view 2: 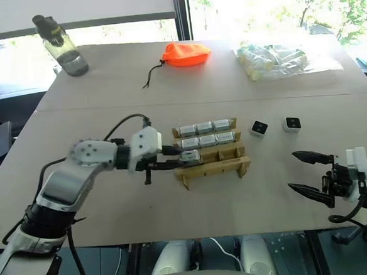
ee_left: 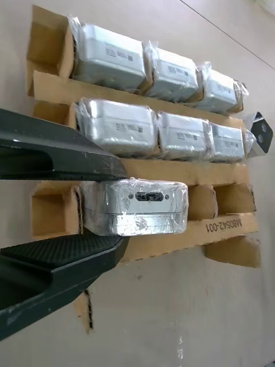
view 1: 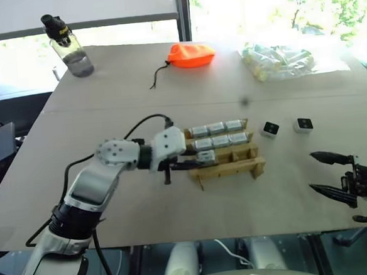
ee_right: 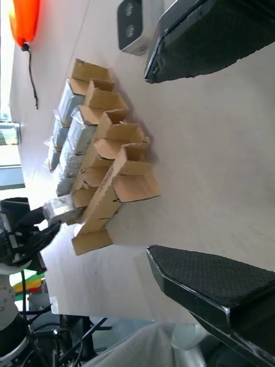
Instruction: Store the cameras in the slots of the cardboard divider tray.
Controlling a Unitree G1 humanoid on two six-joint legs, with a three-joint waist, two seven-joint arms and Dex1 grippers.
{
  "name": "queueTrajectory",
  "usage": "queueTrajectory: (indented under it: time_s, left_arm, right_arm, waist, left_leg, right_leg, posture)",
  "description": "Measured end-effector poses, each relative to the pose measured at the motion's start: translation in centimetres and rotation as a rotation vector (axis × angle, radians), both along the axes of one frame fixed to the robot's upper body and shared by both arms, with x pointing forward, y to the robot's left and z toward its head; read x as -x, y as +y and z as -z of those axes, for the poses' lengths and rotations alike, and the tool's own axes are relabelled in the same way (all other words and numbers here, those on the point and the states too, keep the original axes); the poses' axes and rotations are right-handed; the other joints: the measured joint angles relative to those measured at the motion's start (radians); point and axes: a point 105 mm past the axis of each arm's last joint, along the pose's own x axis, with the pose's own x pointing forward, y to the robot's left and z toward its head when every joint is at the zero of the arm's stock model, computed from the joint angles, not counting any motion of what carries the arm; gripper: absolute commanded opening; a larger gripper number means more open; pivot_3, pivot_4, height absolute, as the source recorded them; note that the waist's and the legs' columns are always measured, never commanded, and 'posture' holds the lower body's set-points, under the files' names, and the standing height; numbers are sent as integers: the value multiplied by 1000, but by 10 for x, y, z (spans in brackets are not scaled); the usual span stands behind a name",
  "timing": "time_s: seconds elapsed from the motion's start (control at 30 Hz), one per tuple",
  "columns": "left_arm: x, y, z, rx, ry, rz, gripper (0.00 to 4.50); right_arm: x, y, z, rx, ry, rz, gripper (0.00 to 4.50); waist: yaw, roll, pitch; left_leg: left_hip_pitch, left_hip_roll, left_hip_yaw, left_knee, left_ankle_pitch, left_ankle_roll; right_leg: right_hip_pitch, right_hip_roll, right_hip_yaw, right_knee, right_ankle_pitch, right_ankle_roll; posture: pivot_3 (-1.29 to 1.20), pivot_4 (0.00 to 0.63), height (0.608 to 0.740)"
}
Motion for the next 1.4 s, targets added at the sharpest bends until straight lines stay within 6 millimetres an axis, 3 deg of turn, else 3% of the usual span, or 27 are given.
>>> queueTrajectory:
  time_s: [0.3, 0.37, 0.53, 0.57, 0.73, 0.87, 1.03, 1.17, 1.27, 1.4]
  left_arm:
    - [1, -2, 4, -8, 35, -41, 711]
    - [1, -1, 5, 2, 57, -51, 1760]
    - [-1, -5, 3, 46, 78, -74, 3735]
    - [0, -8, 3, 61, 91, -71, 4300]
    - [9, -11, -8, 122, 125, -26, 4300]
    - [11, 1, -36, 180, 88, -21, 4300]
    - [11, 18, -57, 197, 49, -53, 4300]
    - [11, 27, -64, 199, 29, -76, 4300]
    - [13, 33, -60, 189, 21, -124, 4300]
    - [18, 31, -59, 189, 13, -133, 4300]
  right_arm:
    - [-2, -1, 0, 0, -3, 5, 4479]
    - [-4, -1, -2, 0, -10, 4, 4500]
    - [-6, -1, -3, 2, -15, 4, 4500]
    - [-6, -1, -3, 2, -17, 3, 4500]
    - [-15, 1, 0, 27, -14, 57, 4500]
    - [-36, 9, 4, 134, -3, 135, 4500]
    - [-65, 25, 1, 226, 10, 166, 4500]
    - [-87, 38, -11, 282, -24, 162, 4500]
    - [-122, 44, -9, 349, 11, 225, 4500]
    - [-141, 40, -2, 426, 45, 274, 4500]
  waist:
    - [-1, 1, -1]
    - [-1, 1, -1]
    - [1, 1, -1]
    - [3, 1, 0]
    - [0, 0, 0]
    - [-7, 1, 1]
    - [-4, 1, 2]
    - [-2, 1, 2]
    - [-8, 1, 3]
    - [0, 1, 4]
  left_leg:
    - [0, 0, 1, -1, 0, 0]
    - [0, 0, 1, -1, 0, 0]
    - [0, 0, 0, -1, 0, 0]
    - [0, -1, 0, -1, 0, 0]
    - [-1, 0, -1, 0, 0, 0]
    - [-1, 0, 0, -1, 2, -4]
    - [-2, 0, 0, -1, 3, -5]
    - [-4, 0, 0, -1, 3, -5]
    - [-5, -1, 2, -1, 3, -5]
    - [-12, -1, -3, -1, 3, -5]
  right_leg:
    - [0, 0, 3, 0, 0, 0]
    - [0, 0, 3, 0, 0, 0]
    - [0, -1, 3, 0, 0, 0]
    - [0, -2, 3, 0, 0, 0]
    - [-1, -2, 2, 0, 0, 0]
    - [-2, -1, 3, 0, 0, 0]
    - [-3, -1, 2, 0, 0, 0]
    - [-4, -1, 2, -1, 0, 0]
    - [-5, -1, 1, -1, 0, 0]
    - [-10, -1, 0, -1, 0, 0]
  posture:
    - [0, 150, 726]
    - [0, 150, 726]
    - [0, 150, 726]
    - [0, 150, 726]
    - [0, 150, 726]
    - [0, 150, 726]
    - [0, 150, 726]
    - [0, 150, 726]
    - [0, 150, 726]
    - [0, 150, 726]
